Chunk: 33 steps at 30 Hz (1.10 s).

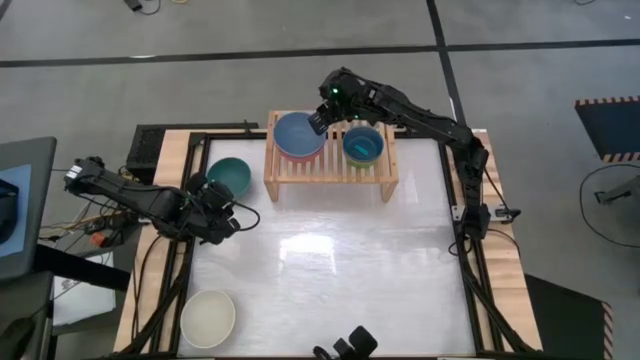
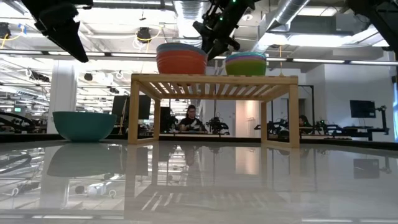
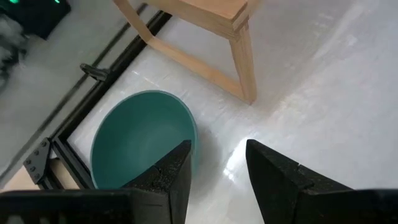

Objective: Place and stack bowls onto a shelf
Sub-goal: Stack the blue bowl on top of the orange bowl on the shelf, then stack the green bowl on top of the blue bowl on the shelf

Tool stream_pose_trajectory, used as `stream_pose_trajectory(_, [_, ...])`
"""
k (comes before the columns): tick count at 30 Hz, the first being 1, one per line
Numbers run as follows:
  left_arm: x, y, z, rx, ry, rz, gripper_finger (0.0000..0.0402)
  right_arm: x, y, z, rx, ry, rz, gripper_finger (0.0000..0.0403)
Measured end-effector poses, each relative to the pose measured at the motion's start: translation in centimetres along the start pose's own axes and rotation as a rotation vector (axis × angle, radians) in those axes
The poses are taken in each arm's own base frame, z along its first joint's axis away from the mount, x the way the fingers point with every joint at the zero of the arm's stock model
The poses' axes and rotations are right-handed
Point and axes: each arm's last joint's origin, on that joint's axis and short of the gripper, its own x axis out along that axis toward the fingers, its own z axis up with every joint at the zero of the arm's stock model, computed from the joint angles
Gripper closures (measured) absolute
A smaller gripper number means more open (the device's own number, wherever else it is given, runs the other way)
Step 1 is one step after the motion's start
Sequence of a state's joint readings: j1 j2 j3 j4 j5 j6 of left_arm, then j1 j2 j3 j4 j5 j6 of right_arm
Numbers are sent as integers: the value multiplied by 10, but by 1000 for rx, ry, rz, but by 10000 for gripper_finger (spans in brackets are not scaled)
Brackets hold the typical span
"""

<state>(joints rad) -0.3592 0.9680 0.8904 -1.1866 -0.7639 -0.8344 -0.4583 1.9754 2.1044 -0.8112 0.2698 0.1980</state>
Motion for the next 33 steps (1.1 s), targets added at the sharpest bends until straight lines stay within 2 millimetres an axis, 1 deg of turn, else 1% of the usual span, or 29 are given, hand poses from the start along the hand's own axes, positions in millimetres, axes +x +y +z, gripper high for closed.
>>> stream_pose_trajectory(2, [6, -1, -6, 23, 5, 21, 264, -5, 1, -2, -9, 16, -24, 224])
stream_pose_trajectory(5, [16, -3, -17, 57, 51, 21, 264, -18, 14, -10, -36, 70, -15, 224])
stream_pose_trajectory(8, [23, -3, -26, 57, 95, 23, 264, -31, 39, -24, -127, 127, -55, 224])
stream_pose_trajectory(11, [27, -3, -32, 70, 117, 28, 264, -49, 71, -37, -215, 106, -95, 224])
stream_pose_trajectory(15, [30, -3, -36, 123, 123, 37, 264, -90, 113, -50, -344, 22, -89, 224])
stream_pose_trajectory(18, [33, -5, -36, 167, 92, 36, 264, -125, 138, -65, -409, -26, -53, 224])
stream_pose_trajectory(21, [38, -10, -36, 172, 71, -8, 264, -161, 152, -79, -430, -47, 2, 224])
stream_pose_trajectory(24, [46, -14, -33, 124, 68, -64, 264, -188, 161, -95, -432, -45, 13, 224])
stream_pose_trajectory(27, [51, -12, -27, 33, 46, -49, 264, -197, 169, -120, -449, -38, -9, 224])
stream_pose_trajectory(30, [57, -6, -24, -34, 51, -8, 264, -194, 174, -151, -457, 10, -15, 224])
stream_pose_trajectory(33, [61, 0, -21, -78, 67, 26, 264, -188, 169, -181, -414, 39, -58, 224])
